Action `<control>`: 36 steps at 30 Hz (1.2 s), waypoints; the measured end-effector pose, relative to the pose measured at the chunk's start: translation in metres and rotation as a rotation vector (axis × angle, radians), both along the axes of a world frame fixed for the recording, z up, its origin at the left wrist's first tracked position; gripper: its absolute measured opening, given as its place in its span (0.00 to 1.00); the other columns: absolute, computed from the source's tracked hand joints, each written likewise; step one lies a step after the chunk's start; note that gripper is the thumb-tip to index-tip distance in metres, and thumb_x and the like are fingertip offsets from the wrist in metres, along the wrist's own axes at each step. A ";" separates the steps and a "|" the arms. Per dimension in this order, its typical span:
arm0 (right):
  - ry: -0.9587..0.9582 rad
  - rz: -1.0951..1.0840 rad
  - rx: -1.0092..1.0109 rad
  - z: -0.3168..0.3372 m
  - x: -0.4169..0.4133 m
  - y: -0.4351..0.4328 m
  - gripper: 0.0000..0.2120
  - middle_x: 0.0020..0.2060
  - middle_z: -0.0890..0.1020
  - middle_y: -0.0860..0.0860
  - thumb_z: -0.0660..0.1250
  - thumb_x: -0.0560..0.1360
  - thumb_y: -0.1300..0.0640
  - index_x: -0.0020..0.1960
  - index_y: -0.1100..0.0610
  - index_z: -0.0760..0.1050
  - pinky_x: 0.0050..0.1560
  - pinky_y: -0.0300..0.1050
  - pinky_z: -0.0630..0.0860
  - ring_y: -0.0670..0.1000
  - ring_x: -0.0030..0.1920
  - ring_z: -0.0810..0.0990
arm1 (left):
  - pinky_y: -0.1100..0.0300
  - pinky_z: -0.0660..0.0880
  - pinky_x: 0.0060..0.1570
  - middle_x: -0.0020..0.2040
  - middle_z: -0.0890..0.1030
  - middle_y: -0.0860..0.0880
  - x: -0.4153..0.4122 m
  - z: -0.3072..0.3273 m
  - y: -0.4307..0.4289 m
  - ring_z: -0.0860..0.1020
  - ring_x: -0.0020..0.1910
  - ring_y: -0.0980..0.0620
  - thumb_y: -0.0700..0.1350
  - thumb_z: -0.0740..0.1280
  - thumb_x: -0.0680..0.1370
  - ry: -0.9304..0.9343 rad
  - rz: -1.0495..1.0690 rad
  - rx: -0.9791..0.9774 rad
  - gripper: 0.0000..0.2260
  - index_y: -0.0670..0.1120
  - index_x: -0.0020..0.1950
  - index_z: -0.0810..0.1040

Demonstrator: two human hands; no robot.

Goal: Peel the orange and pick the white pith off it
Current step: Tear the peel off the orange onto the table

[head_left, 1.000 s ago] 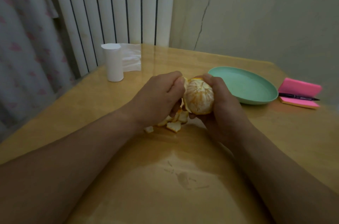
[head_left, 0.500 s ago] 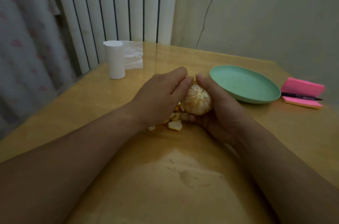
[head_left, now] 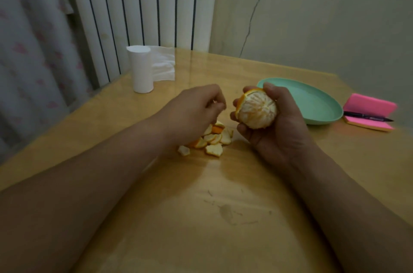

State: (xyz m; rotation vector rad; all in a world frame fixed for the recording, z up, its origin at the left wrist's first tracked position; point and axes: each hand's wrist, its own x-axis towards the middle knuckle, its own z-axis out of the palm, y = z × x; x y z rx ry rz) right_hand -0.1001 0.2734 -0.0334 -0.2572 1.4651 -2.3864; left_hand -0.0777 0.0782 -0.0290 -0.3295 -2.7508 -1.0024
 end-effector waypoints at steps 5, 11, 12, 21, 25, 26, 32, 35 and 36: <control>0.000 0.012 0.029 -0.005 -0.003 -0.001 0.14 0.46 0.81 0.56 0.64 0.81 0.45 0.57 0.54 0.79 0.34 0.43 0.77 0.56 0.42 0.83 | 0.53 0.72 0.43 0.41 0.77 0.56 -0.002 -0.005 -0.001 0.75 0.42 0.57 0.55 0.62 0.87 0.022 -0.032 -0.209 0.13 0.53 0.45 0.78; -0.019 0.047 0.038 -0.003 -0.003 -0.001 0.16 0.42 0.82 0.54 0.64 0.81 0.44 0.55 0.56 0.78 0.31 0.43 0.77 0.54 0.41 0.82 | 0.49 0.76 0.48 0.47 0.81 0.50 0.006 -0.001 0.009 0.78 0.47 0.51 0.62 0.58 0.86 0.011 -0.110 0.075 0.17 0.49 0.53 0.76; -0.013 0.058 0.042 -0.004 -0.003 -0.001 0.17 0.42 0.81 0.54 0.64 0.81 0.43 0.55 0.57 0.77 0.31 0.44 0.77 0.53 0.41 0.82 | 0.50 0.77 0.47 0.46 0.81 0.50 0.007 -0.001 0.011 0.79 0.46 0.51 0.63 0.59 0.85 0.000 -0.127 0.084 0.18 0.49 0.53 0.75; -0.027 0.084 0.049 -0.002 0.002 -0.003 0.21 0.42 0.82 0.55 0.66 0.80 0.39 0.57 0.58 0.77 0.30 0.42 0.78 0.53 0.42 0.83 | 0.61 0.67 0.36 0.39 0.76 0.54 0.006 -0.010 0.014 0.74 0.37 0.57 0.55 0.55 0.89 0.177 -0.171 0.051 0.14 0.50 0.48 0.70; -0.002 0.002 0.074 0.000 0.005 -0.009 0.18 0.40 0.83 0.54 0.66 0.80 0.41 0.54 0.57 0.78 0.30 0.42 0.77 0.52 0.40 0.84 | 0.58 0.64 0.34 0.36 0.74 0.55 0.003 -0.011 0.015 0.74 0.35 0.56 0.51 0.55 0.89 0.295 -0.096 -0.115 0.12 0.50 0.48 0.71; 0.001 -0.010 0.070 0.001 0.006 -0.009 0.17 0.40 0.83 0.54 0.67 0.79 0.42 0.53 0.56 0.79 0.30 0.42 0.77 0.52 0.40 0.84 | 0.55 0.64 0.34 0.36 0.75 0.55 0.002 -0.011 0.015 0.74 0.35 0.55 0.51 0.55 0.89 0.311 -0.087 -0.109 0.13 0.49 0.49 0.72; -0.081 -0.015 -0.019 0.006 0.008 -0.004 0.19 0.43 0.84 0.56 0.67 0.79 0.40 0.53 0.57 0.79 0.28 0.41 0.76 0.55 0.42 0.84 | 0.55 0.73 0.38 0.36 0.77 0.52 0.002 -0.008 0.016 0.74 0.35 0.55 0.50 0.57 0.89 0.181 -0.159 0.271 0.16 0.43 0.48 0.74; -0.079 0.005 -0.047 0.006 0.009 -0.004 0.23 0.44 0.84 0.54 0.67 0.78 0.36 0.57 0.57 0.78 0.31 0.42 0.78 0.53 0.43 0.85 | 0.55 0.73 0.37 0.39 0.79 0.52 0.005 -0.007 0.016 0.75 0.37 0.56 0.57 0.58 0.88 0.098 -0.193 0.208 0.16 0.46 0.51 0.73; -0.073 0.033 -0.050 0.006 0.009 -0.004 0.26 0.45 0.84 0.54 0.67 0.77 0.34 0.58 0.57 0.78 0.32 0.42 0.79 0.52 0.44 0.85 | 0.55 0.73 0.37 0.40 0.79 0.52 0.005 -0.007 0.016 0.75 0.38 0.56 0.57 0.59 0.88 0.117 -0.184 0.187 0.15 0.46 0.51 0.73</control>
